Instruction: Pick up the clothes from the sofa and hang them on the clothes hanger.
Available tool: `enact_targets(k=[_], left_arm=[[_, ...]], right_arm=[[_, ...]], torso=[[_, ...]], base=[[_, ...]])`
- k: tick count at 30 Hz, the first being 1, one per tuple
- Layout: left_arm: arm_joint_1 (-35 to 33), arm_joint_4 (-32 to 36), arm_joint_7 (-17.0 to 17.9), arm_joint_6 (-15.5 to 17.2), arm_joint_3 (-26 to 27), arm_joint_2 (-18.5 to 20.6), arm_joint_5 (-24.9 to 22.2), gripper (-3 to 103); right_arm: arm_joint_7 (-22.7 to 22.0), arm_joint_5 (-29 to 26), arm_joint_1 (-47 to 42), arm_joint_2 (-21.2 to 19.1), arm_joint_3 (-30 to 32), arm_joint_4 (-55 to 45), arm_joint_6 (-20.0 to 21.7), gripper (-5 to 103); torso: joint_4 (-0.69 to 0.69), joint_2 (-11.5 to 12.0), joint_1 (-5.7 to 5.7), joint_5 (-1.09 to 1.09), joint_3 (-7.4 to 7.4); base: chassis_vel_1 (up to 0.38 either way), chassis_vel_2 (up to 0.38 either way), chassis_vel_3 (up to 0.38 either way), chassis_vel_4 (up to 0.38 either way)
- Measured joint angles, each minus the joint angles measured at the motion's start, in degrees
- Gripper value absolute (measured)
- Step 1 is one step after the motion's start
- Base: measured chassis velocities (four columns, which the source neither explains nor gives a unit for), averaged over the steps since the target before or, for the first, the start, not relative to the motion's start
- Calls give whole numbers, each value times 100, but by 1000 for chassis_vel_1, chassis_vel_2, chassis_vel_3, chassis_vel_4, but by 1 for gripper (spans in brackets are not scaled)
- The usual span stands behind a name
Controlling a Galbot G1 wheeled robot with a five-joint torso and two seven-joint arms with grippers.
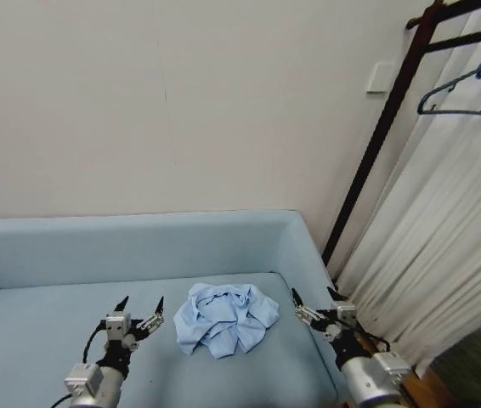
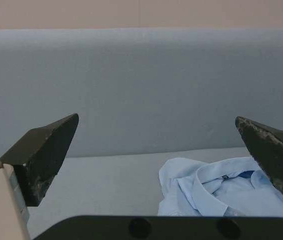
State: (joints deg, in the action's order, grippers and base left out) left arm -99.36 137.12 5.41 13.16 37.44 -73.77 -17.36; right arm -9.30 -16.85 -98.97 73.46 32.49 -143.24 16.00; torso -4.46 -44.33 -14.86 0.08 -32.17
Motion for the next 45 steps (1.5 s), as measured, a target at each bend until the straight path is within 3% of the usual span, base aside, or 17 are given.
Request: enact_targets(k=[11,23,26,31,45], left_arm=[[137,85,157,169,-9,47,-41,100],[942,-696,842,914,-314,607,-1358,100],[1455,-1145,1064,1144,-698,886,-1674,100],[1931,-1727,1214,1170,-1280,1058,-1702,100],[2966,-2575,1620,1300,-2618,877,-1737,100]], right_arm=[[-10,-115,-45,-32,67,0,34,100],[-87,-349,-111,-112,73,0,78,100],[-169,-542,-240,-124,88,0,133,100],[-259,-773,-500,-251,128,0,241,100],[-295,-697,-639,-278,222,0,246,100]], torso=[[0,0,0,1,0],[1,0,0,0,0],[-1,0,0,0,0],[-1,0,0,0,0],[0,0,0,1,0]], base=[[0,0,0,0],[0,0,0,0],[0,0,0,0],[0,0,0,0],[0,0,0,0]])
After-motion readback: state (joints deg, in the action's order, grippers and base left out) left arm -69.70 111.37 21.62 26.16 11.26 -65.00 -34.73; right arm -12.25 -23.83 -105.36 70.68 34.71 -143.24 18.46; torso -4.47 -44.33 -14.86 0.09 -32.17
